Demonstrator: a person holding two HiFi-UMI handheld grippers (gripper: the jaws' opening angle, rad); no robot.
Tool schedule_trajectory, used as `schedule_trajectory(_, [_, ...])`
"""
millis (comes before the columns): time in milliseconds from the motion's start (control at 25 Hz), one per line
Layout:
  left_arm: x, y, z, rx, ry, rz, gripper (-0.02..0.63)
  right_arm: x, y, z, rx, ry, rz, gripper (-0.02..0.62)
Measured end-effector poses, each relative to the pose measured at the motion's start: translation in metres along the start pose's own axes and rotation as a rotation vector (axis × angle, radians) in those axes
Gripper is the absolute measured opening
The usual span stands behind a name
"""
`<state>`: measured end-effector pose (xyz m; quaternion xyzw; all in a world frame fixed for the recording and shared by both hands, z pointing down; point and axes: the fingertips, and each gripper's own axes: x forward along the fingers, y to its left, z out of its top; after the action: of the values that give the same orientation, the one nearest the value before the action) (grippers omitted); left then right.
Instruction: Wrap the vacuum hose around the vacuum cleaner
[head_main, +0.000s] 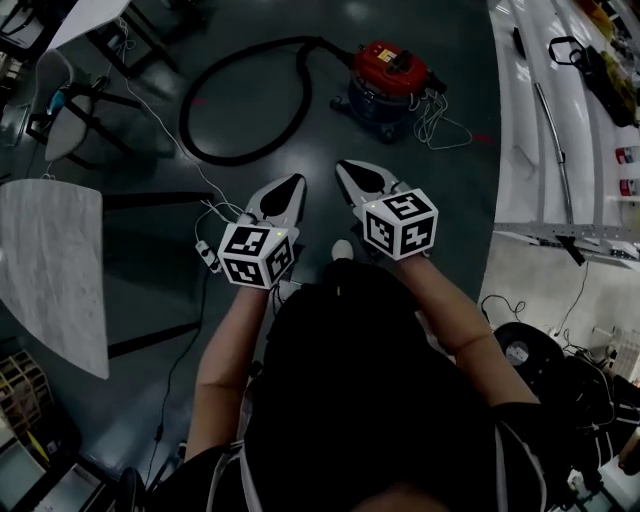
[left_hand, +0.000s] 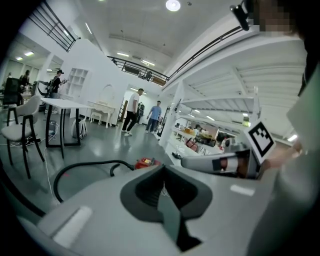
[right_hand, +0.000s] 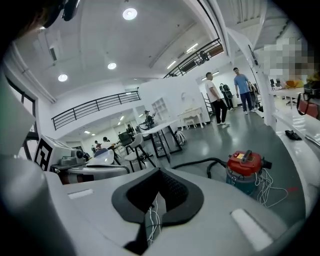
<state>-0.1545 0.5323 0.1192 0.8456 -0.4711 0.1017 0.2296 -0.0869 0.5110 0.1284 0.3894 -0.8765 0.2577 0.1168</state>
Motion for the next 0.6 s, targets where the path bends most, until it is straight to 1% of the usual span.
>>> schedule_trajectory(200, [0.031, 0.007, 0.009, 0.013, 0.023, 0.008, 0.009, 0.015, -0.028, 0.011, -0.029, 0.033, 0.005, -0.003])
schedule_trajectory(440, [0.051, 0.021, 0.005, 0.007, 0.04, 0.014, 0.009, 0.031, -0.049, 0.008, -0.013, 0.04, -0.008, -0.003])
schedule_trajectory(600, [0.07, 0.036, 0.004, -0.005, 0.058, 0.012, 0.009, 0.049, -0.061, 0.009, -0.005, 0.062, -0.008, -0.003])
